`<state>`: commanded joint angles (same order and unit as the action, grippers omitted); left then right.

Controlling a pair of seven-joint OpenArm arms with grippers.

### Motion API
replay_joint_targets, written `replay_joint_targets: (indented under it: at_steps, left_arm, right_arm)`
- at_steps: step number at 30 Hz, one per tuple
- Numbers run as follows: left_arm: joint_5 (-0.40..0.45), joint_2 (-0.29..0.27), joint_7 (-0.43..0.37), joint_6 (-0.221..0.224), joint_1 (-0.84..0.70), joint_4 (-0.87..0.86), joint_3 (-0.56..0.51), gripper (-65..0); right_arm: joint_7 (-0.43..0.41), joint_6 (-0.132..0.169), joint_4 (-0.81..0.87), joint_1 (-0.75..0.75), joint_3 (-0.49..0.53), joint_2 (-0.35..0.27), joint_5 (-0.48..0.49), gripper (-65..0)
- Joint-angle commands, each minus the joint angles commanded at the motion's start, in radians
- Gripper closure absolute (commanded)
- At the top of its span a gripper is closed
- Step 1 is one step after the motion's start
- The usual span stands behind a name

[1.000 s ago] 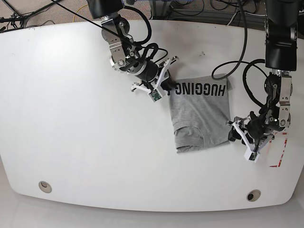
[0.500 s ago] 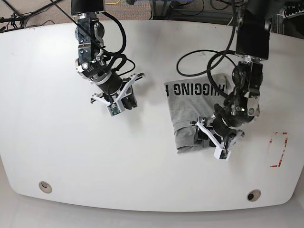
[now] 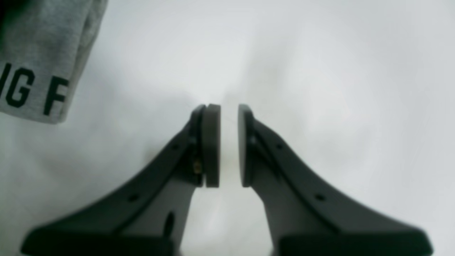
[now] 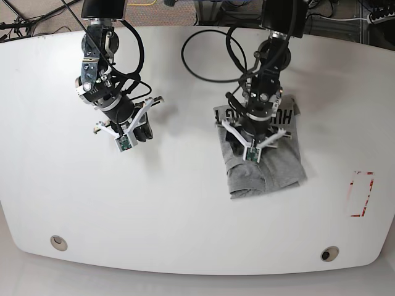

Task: Fold the T-shirt properly
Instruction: 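Release the shirt with the right gripper and grasp the collar with the left gripper, then drag the folded shirt with the left gripper toward the table edge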

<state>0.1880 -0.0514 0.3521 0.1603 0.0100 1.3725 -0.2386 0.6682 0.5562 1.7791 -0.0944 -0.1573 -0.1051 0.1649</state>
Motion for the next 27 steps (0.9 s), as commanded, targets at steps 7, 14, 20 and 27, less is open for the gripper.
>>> replay_joint_targets:
  at_steps: [7, 14, 20, 27]
  left_arm:
    - [0.000, 0.064, -0.002, -0.005, -0.002, -0.071, 0.126, -31.4]
    - [0.000, 0.183, 0.028, -0.164, -0.014, -0.091, 0.203, -31.4]
    - [0.000, 0.282, 0.092, -0.325, -0.026, -0.091, 0.295, -31.2]
    - [0.002, 0.440, 0.126, -0.499, -0.038, -0.172, 0.373, -31.0]
  right_arm:
    - [0.003, 0.000, 0.017, -0.006, 0.000, -0.002, 0.000, -8.7]
    - [0.005, 0.000, 0.023, -0.015, 0.000, -0.002, 0.000, -8.7]
    - [0.005, 0.000, 0.026, -0.018, 0.000, -0.002, 0.000, -8.7]
    - [0.005, -0.002, 0.069, -0.031, 0.000, -0.002, -0.002, -8.7]
